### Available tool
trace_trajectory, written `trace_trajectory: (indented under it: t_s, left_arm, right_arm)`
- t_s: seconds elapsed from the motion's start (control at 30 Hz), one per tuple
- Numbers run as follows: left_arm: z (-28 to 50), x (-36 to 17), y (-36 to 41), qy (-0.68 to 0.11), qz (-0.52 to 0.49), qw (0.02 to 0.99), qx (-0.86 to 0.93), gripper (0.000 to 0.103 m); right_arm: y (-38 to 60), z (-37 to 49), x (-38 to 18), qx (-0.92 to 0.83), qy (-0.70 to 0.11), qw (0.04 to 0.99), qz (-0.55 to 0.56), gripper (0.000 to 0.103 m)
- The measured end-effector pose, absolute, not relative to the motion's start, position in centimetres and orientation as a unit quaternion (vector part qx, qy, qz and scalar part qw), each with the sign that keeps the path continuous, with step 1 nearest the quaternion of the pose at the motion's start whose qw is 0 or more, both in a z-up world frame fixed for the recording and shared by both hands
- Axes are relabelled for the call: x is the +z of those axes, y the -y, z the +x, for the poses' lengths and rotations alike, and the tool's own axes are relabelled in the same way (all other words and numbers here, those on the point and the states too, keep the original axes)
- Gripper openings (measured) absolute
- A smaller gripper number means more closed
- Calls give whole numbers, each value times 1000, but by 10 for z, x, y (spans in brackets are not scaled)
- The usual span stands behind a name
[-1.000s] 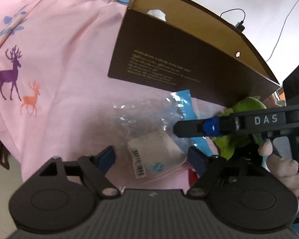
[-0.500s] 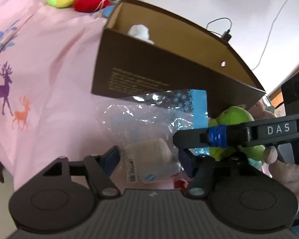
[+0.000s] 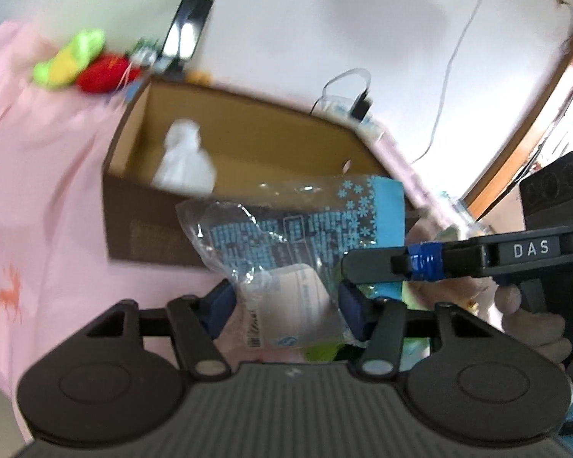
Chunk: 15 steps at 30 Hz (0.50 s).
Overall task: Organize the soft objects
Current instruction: 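Grasp the plastic bag with the right gripper and lift it into the box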
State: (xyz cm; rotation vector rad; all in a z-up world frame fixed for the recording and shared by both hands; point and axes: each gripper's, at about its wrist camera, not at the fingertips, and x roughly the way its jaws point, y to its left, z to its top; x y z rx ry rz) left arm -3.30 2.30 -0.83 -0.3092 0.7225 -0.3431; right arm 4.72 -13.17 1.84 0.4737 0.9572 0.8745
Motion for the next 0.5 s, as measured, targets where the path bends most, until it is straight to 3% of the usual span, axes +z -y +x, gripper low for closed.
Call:
trace_trajectory:
  t_s: [0.3,0.5]
  left_arm:
    - [2,44,-11,-276,-102,939,-177,54]
    - [38,40,-7,-279,-80,944,-155,54]
  right_arm:
    - [140,81,55,394,-367,807,244,0]
    - [139,122,40,372,-384,800,271,0]
